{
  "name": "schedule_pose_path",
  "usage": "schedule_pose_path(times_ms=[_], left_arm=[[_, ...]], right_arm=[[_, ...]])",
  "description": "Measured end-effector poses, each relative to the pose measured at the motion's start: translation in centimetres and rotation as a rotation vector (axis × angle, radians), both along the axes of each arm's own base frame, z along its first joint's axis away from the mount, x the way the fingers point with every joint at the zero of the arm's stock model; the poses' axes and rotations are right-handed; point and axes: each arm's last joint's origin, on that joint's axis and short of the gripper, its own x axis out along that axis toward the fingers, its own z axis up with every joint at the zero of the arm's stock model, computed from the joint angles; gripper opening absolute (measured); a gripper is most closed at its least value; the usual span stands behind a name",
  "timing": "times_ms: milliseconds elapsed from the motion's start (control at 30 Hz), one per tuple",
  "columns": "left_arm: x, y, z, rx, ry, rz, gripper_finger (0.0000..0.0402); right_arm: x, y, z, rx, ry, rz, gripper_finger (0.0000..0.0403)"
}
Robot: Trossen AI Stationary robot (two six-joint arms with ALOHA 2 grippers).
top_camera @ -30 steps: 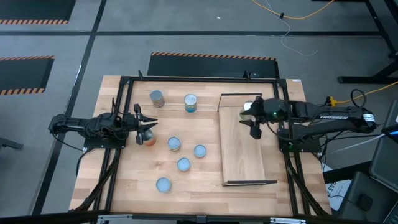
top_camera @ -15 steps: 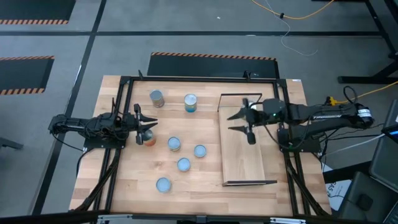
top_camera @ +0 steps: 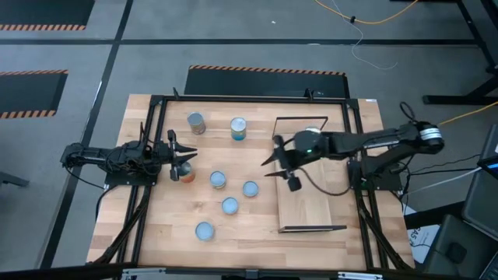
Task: Pick and place cans onto a shelf
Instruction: Put the small canned oranges on the shelf
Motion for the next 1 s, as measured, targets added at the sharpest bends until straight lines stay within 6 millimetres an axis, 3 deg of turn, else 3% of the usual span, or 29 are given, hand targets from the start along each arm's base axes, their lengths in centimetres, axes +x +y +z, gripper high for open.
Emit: schedule_pose_path(times_ms=[433,1000], left_arm=[[0.0,0.0,0.0,0.000,0.000,0.000,0.0064],[0.0,0.0,0.0,0.000,0.001,0.000,0.0064]], right_arm=[[7.2,3.4,-3.9,-0.143,0.122,0.250,0.0173],[10.2,4.8,-9.0,-0.301,0.141,0.397,0.0173]])
